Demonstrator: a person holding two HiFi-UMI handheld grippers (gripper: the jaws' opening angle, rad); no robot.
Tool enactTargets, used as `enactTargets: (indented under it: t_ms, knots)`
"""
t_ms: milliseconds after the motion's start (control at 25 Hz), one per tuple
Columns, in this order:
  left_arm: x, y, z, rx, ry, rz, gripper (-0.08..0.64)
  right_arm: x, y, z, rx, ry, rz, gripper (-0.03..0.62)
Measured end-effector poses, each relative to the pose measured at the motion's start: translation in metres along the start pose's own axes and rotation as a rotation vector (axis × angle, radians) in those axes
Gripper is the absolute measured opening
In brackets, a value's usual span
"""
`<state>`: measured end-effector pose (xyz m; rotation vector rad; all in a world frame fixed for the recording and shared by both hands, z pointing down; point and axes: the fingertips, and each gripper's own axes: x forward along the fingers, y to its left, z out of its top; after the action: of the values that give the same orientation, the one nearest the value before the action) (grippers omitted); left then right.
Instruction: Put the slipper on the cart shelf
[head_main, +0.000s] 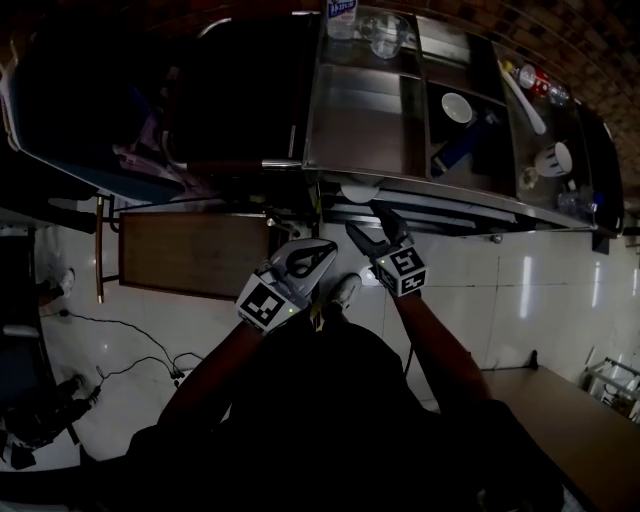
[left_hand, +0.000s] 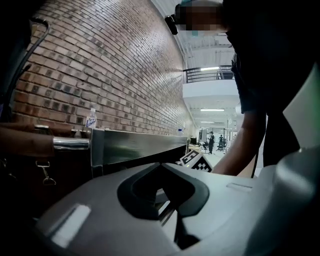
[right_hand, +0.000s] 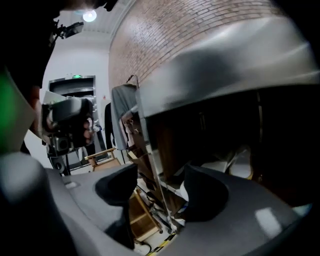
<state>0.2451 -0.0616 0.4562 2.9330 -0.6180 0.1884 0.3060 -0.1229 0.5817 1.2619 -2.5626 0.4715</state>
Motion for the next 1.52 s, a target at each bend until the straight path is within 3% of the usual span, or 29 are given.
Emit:
enactTargets:
  t_ms: [240,360,560,760,1040,1360,1520]
  knots:
    - [-0.026,0.001,0.011,0.013,-0.004,0.086,0.002,-0.036,0.056,0.059,-0.106,-0.104,0.141,0.163]
    - [-0.04,0.0,0.018,0.014,-0.011,0.128,0.002,-0.047,0.077,0.08,-0.146,-0.135,0.183,0.135]
    - [-0.067,0.001,0.025,0.056,-0.02,0.158,0.002,-0.048,0.116,0.105,-0.155,-0.159,0.239,0.078]
    - [-0.096,0.014,0.029,0.036,-0.042,0.183,0.002,-0.041,0.15,0.115,-0.162,-0.177,0.277,0.002]
    - [-0.161,0.037,0.022,0.043,-0.061,0.17,0.002,-0.012,0.22,0.114,-0.147,-0.167,0.298,0.0]
    - [-0.279,0.077,0.004,0.041,-0.057,0.089,0.002,0.059,0.333,0.127,-0.08,-0.191,0.24,0.0]
    - [-0.334,0.101,0.001,0.07,-0.065,0.086,0.002,0.094,0.387,0.133,-0.068,-0.2,0.23,0.0]
